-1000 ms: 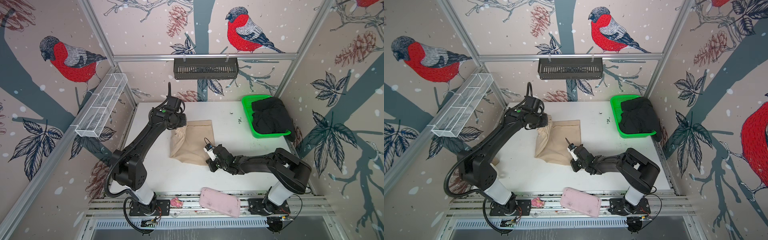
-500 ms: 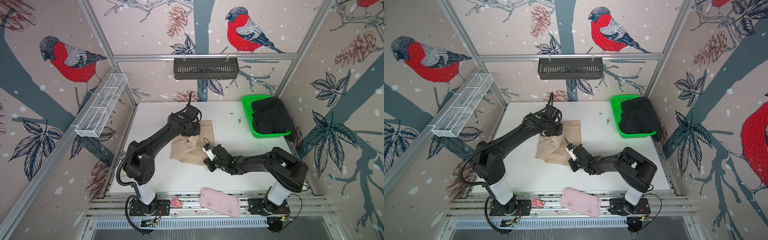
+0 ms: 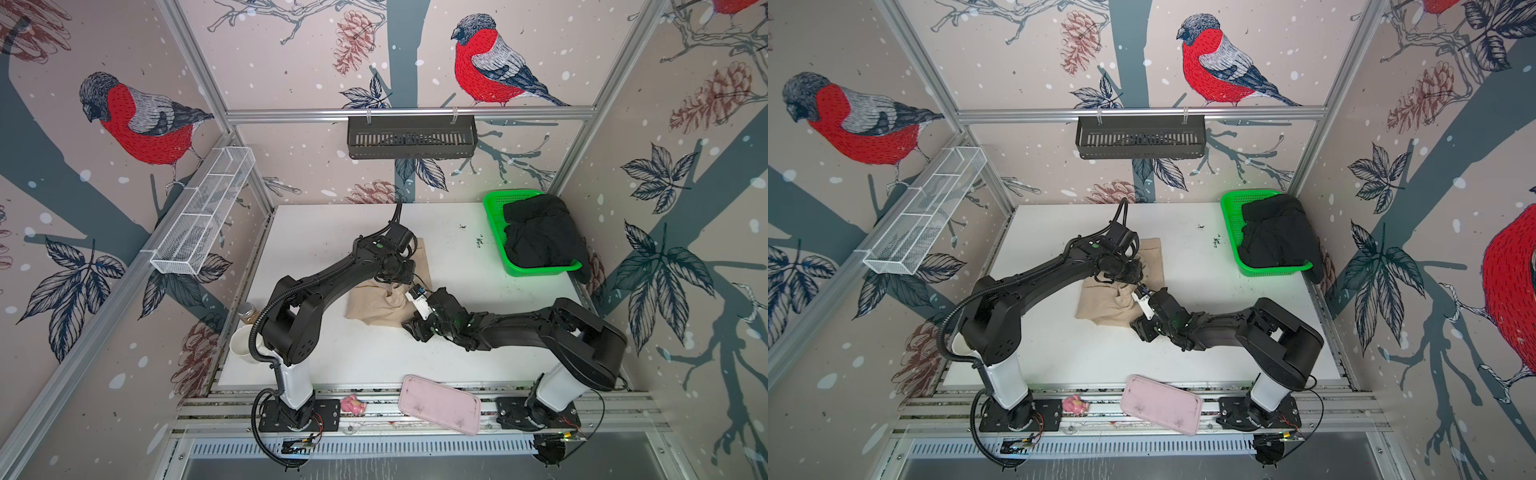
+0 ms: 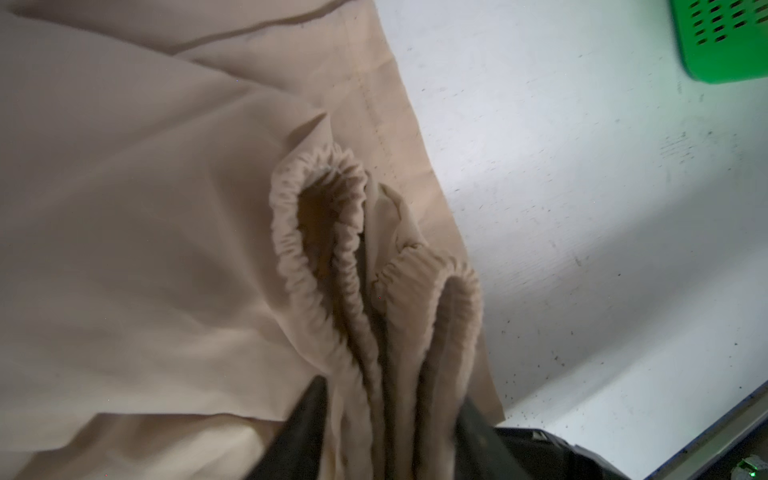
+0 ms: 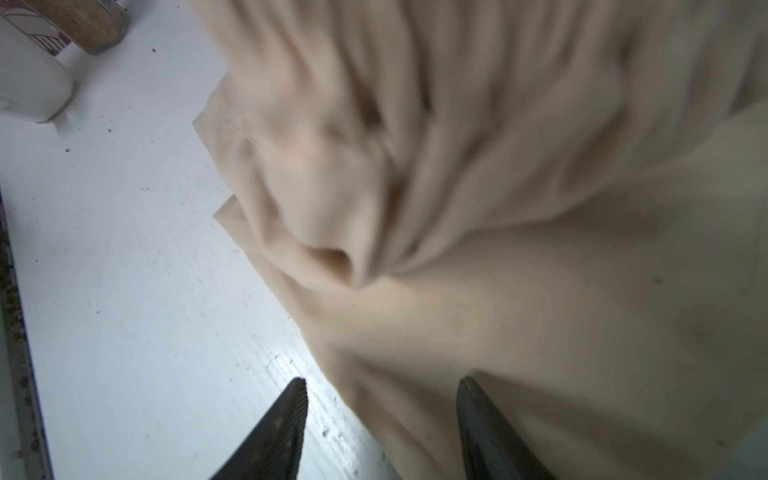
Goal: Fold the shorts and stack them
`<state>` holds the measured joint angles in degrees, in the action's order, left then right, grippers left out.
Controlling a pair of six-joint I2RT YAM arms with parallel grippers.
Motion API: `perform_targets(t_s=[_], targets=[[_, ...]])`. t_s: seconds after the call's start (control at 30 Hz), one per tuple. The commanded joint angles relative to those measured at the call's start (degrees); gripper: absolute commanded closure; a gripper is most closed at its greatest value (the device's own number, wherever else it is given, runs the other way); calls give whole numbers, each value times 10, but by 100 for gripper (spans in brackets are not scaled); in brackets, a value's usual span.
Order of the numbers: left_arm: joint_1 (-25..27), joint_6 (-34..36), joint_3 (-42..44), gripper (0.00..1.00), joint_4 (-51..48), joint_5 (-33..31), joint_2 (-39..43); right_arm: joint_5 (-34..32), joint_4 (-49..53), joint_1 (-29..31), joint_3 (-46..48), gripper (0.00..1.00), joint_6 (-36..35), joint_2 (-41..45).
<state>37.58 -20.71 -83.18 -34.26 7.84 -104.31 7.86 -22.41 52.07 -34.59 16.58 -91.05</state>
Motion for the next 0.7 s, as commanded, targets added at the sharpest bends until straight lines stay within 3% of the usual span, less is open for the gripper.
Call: perform_targets(t_s=[0.0,0.03,0.13,0.33,0.43,0.53,0.67], targets=[[4,14,-6,20,33,32,13,17,18,-8,17,39,14,50],[3,17,-11,12,30,30,14,17,29,-11,23,38,20,73],[1,18,-38,4,11,3,16,13,77,-23,36,37,34,145],[-51,-1,-75,3,-34,-57,58,-37,167,-60,-1,50,10,244],[-107,-18,-17,3,-8,-62,119,-35,161,-67,-48,62,-2,217],[-149,-19,57,3,27,-61,181,-14,172,-67,-112,64,-22,139],[-159,-14,157,3,84,-75,258,-4,168,-66,-168,62,-45,29]])
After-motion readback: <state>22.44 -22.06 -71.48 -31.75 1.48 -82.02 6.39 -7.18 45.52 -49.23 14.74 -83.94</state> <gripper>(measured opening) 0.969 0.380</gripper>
